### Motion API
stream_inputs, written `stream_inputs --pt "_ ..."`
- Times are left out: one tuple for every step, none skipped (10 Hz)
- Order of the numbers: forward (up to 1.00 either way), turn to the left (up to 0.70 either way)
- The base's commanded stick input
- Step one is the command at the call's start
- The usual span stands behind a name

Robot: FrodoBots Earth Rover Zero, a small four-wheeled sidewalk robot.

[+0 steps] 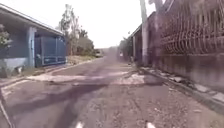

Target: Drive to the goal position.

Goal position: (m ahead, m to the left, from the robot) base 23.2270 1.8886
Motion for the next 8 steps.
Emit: stream_inputs --pt "0.7 0.01" --pt "0.7 0.01" --pt "0.7 0.01" --pt "0.7 0.01" --pt "0.7 0.01" --pt "0.7 0.01" --pt "0.7 0.01" --pt "0.7 0.01"
